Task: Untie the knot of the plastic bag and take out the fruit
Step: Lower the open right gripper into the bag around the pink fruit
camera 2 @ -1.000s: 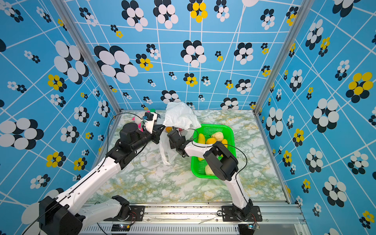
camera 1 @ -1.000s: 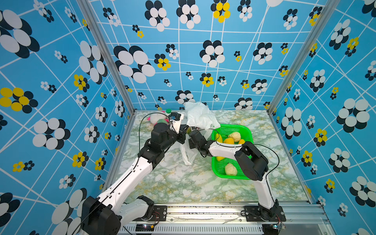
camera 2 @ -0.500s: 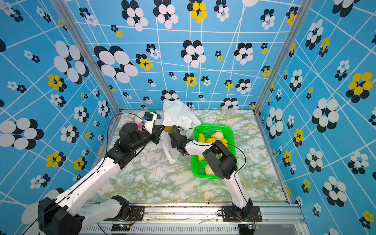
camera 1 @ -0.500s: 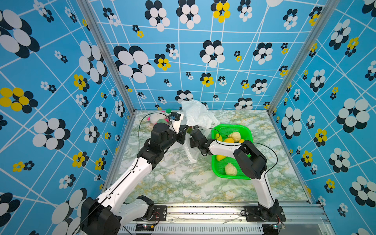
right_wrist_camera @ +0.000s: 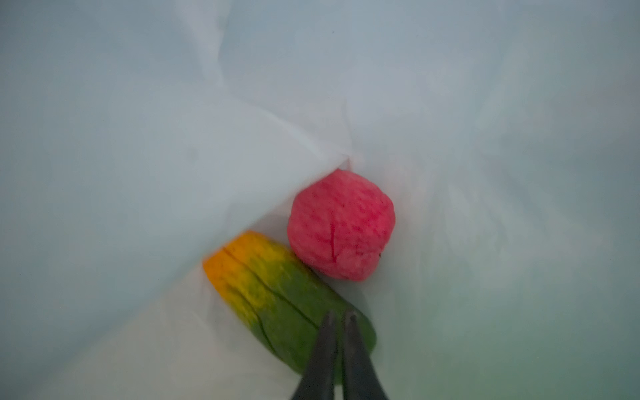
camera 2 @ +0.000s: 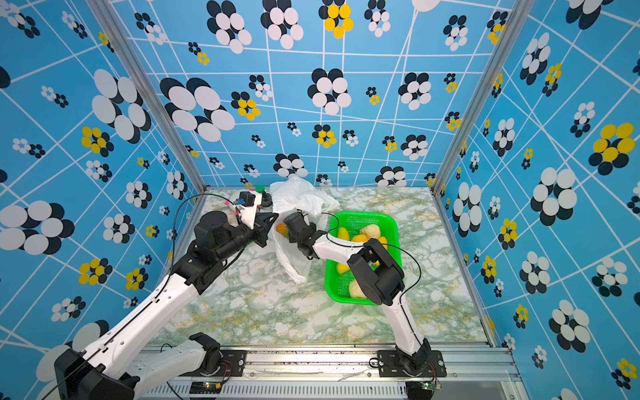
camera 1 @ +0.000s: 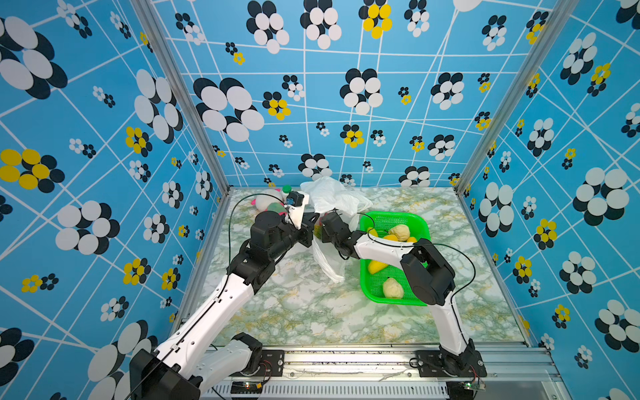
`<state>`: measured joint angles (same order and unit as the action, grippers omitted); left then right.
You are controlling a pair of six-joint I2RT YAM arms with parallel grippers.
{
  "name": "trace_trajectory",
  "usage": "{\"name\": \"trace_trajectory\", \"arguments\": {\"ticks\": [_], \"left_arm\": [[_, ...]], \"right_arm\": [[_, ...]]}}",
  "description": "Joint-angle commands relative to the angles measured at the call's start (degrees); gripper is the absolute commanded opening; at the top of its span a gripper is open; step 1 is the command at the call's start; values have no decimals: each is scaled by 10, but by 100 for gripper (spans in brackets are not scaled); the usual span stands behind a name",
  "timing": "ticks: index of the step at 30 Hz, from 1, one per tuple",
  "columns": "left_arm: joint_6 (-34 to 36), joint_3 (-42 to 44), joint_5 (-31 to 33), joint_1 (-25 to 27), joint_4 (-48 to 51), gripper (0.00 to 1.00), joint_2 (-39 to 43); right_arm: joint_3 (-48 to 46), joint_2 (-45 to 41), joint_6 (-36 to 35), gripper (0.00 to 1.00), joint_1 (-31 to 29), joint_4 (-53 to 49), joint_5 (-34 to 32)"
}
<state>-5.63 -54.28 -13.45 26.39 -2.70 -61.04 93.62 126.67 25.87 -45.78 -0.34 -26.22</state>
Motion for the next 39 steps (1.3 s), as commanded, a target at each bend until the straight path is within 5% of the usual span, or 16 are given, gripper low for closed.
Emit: {"name": "trace_trajectory", "arguments": {"ticks": [1,7,14,21,26,39], "left_arm": [[-7,1,-3,4,7,0,4],[-6,-3,-7,4,1,0,-9],[-5,-4,-7,5,1,0,-13],[-5,2,-4,5,-2,0,-8],[-2,1,-5,5,2,0,-9],[2,3,1,5,7,0,-3]], "right_arm": [[34,36,19,25,-4,-88,-37],[52,61,2,47,-3,-82,34],[62,77,5,84,-4,-93,66],[94,98,-7,98,-3,-102,139],[32,65,-22,99,-14,-16,198],[-101,-42,-60,86,-70,88,215]]}}
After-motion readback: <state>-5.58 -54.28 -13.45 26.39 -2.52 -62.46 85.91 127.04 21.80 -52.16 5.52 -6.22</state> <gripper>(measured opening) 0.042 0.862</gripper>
